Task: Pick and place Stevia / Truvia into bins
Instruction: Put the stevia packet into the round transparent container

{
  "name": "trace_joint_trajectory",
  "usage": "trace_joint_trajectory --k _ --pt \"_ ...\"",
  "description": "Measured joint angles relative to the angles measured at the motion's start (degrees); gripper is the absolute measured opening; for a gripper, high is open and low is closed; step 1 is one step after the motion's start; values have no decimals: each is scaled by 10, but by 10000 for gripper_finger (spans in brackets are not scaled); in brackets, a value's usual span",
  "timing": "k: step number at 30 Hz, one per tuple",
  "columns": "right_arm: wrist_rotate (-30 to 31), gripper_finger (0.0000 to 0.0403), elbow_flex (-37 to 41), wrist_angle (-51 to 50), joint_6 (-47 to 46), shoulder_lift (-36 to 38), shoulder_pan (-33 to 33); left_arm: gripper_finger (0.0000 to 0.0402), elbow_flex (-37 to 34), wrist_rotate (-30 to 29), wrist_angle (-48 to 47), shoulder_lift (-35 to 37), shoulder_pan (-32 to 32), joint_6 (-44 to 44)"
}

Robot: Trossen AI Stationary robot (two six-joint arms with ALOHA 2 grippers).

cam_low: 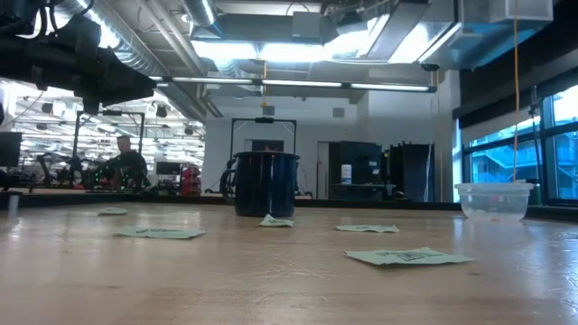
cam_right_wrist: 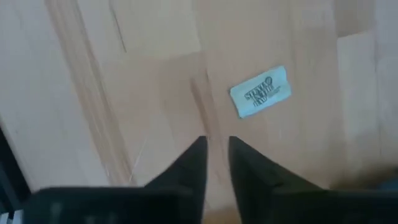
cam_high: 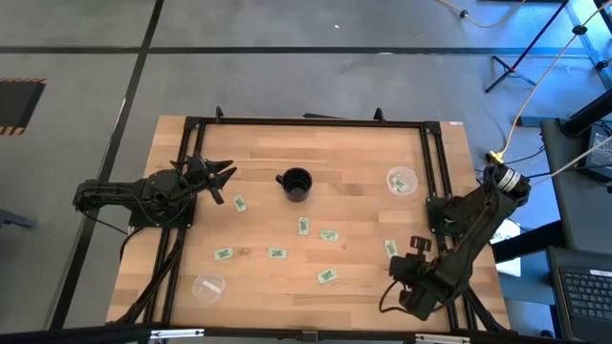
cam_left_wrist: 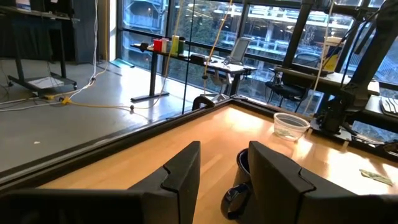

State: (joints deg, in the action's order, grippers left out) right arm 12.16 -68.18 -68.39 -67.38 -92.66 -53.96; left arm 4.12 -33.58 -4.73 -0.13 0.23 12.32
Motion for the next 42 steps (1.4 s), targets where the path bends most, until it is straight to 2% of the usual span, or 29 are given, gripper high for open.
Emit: trace_joint_trajectory --k 4,9,13,21,30,42 --pt "0 134 0 7 1 0 0 130 0 1 -1 0 0 0" --pt "3 161 0 38 9 0 0 130 0 1 -2 0 0 0" --pt "4 161 0 16 43 -7 0 130 0 1 -2 0 0 0" --pt "50 154 0 3 99 -65 1 130 0 1 -2 0 0 15" --pt "51 154 63 83 72 -112 0 130 0 1 -2 0 0 21" --pt "58 154 114 80 78 -119 0 130 0 1 -22 0 0 19"
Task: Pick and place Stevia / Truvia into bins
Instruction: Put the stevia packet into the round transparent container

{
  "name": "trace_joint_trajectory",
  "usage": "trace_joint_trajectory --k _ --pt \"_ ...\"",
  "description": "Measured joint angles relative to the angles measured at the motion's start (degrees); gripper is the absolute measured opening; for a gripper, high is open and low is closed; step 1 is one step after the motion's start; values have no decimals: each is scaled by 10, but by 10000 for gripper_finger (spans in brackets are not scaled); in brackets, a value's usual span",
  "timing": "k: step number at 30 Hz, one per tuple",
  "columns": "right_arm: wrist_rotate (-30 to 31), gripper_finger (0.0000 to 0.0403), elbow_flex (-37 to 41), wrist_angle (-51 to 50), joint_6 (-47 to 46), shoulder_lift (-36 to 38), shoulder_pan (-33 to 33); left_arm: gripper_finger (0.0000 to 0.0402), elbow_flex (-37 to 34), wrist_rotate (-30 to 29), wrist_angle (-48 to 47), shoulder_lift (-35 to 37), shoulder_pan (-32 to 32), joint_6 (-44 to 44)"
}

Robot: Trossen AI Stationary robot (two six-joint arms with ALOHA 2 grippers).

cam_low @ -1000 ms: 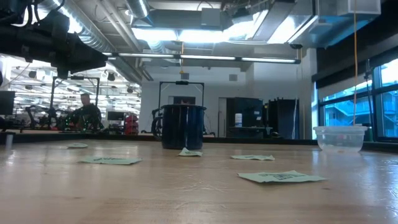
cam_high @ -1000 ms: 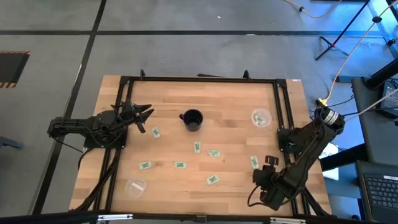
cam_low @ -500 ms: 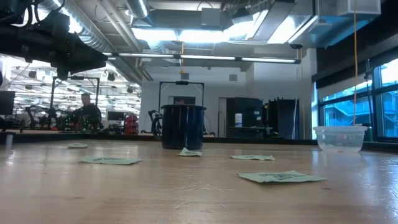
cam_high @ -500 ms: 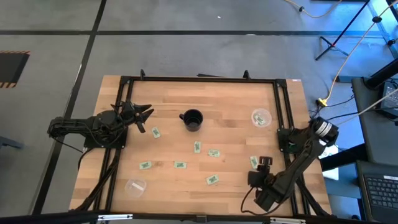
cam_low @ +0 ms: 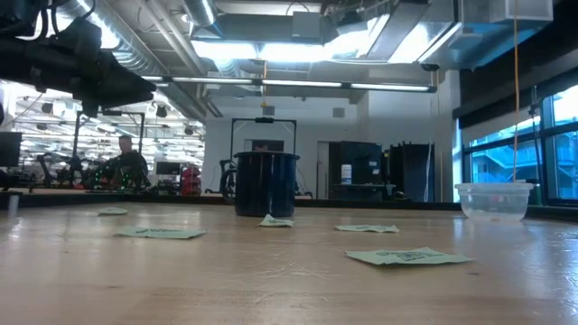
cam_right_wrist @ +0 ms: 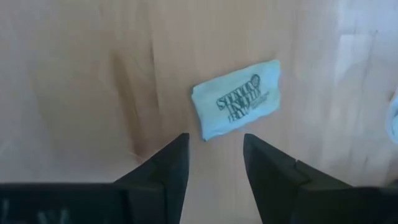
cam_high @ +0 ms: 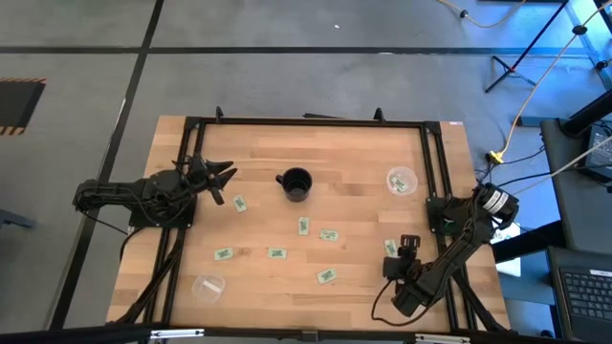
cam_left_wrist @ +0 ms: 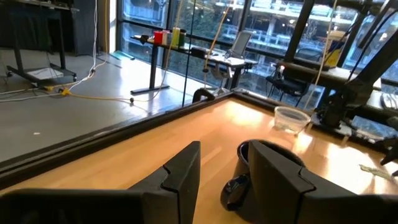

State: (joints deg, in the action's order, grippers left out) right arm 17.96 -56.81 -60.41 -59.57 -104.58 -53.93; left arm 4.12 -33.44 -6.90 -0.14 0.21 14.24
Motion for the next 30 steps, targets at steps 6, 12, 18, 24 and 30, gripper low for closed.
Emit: trace_joint_trajectory --k 6,12,18,24,30 --pt "0 154 0 7 31 0 0 130 0 -1 -9 0 0 0" --pt "2 154 0 6 31 -1 1 130 0 -1 -9 0 0 0" --pt "4 154 0 8 44 -1 1 130 0 -1 -9 0 0 0" --pt "1 154 0 13 49 -1 12 130 0 -1 -9 0 0 0" --pt "-4 154 0 18 64 -1 22 130 0 -2 -9 0 0 0"
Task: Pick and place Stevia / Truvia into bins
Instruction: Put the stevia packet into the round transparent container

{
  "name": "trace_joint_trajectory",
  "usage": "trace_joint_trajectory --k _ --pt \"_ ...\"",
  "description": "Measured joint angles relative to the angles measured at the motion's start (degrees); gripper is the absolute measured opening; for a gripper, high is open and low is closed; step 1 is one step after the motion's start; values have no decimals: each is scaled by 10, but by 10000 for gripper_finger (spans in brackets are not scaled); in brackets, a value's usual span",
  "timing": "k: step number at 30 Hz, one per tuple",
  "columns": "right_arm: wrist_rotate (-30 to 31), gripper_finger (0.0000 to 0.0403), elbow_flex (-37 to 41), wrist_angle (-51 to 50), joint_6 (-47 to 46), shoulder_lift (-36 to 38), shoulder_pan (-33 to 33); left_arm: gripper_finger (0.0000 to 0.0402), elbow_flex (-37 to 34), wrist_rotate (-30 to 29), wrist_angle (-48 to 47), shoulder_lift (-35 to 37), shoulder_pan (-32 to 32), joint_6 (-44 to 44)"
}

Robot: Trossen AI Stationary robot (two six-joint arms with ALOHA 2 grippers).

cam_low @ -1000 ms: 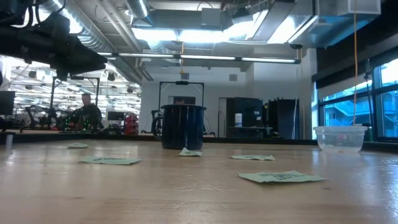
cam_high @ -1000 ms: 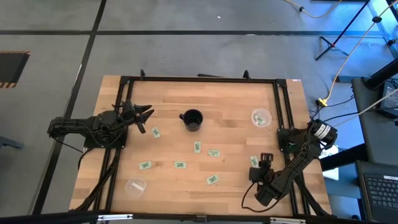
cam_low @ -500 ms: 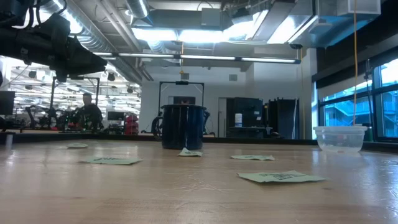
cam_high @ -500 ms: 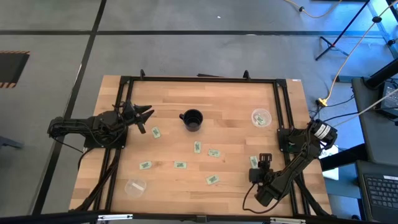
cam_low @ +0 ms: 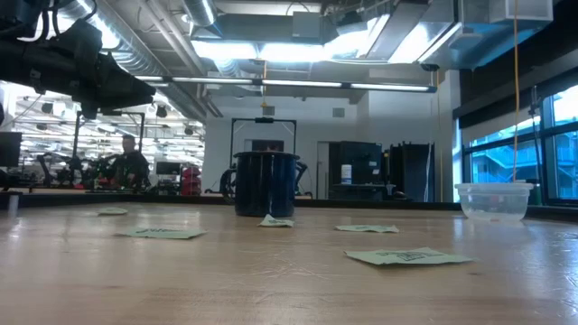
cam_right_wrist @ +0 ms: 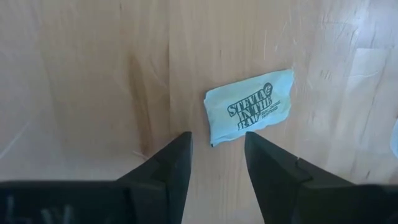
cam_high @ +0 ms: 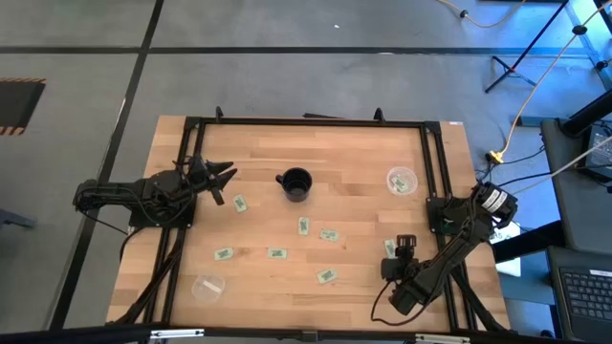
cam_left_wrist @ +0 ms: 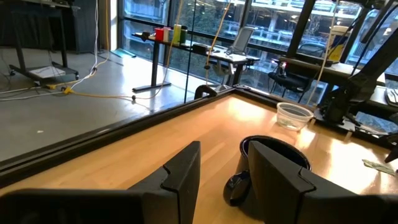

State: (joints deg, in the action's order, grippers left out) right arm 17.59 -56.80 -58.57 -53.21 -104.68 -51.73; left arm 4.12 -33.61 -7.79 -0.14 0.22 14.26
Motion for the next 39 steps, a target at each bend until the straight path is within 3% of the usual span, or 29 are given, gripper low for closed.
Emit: trace_joint_trajectory --k 16,27,39 --pt "-24 153 0 5 29 1 20 130 0 0 -1 0 0 0" --pt "-55 104 1 17 88 7 37 130 0 1 -2 0 0 2" --pt "3 96 2 22 72 6 39 130 0 2 -2 0 0 2"
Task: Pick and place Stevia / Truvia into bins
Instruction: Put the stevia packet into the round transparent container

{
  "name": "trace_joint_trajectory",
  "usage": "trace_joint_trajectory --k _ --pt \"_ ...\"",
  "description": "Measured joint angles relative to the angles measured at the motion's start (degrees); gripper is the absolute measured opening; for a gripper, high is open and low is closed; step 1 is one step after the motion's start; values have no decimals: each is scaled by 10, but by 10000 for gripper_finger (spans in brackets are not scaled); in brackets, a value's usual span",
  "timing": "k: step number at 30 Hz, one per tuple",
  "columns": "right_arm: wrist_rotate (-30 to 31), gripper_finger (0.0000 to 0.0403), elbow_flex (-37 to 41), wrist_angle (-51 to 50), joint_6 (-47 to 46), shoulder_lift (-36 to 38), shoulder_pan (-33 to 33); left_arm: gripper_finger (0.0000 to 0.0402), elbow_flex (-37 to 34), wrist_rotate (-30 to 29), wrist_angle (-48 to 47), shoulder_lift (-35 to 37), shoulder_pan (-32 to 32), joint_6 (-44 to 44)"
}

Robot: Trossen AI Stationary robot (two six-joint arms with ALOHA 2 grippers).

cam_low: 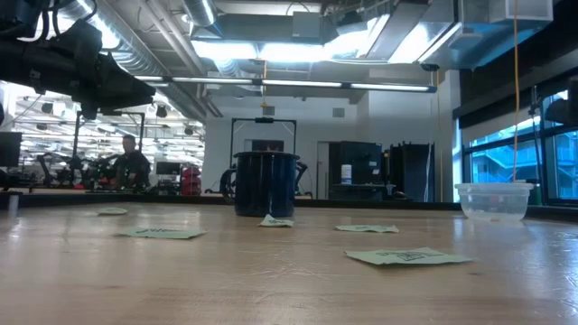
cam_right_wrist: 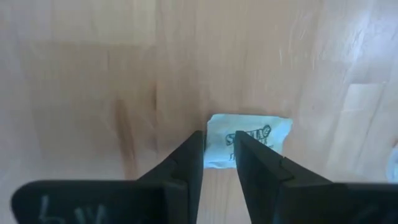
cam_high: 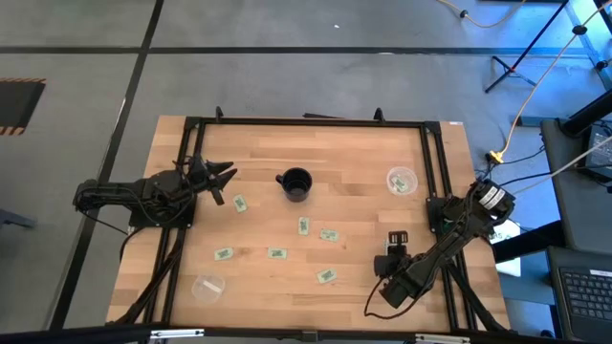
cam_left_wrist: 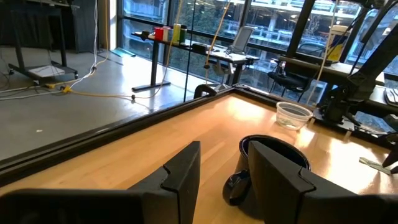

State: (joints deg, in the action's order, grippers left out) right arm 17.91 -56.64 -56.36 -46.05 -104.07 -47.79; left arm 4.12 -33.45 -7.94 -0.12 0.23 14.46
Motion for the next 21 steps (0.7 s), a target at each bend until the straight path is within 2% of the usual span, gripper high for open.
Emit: trace_joint_trajectory --k 7,12,16,21 --pt "-14 96 3 3 -1 1 0 130 0 0 0 0 0 0" --pt "-39 94 46 62 -20 10 1 130 0 0 0 0 0 0" --pt "-19 83 45 50 -55 8 -1 130 0 1 -3 0 0 6" --pt "-33 58 47 63 -47 8 0 130 0 1 -4 0 0 13"
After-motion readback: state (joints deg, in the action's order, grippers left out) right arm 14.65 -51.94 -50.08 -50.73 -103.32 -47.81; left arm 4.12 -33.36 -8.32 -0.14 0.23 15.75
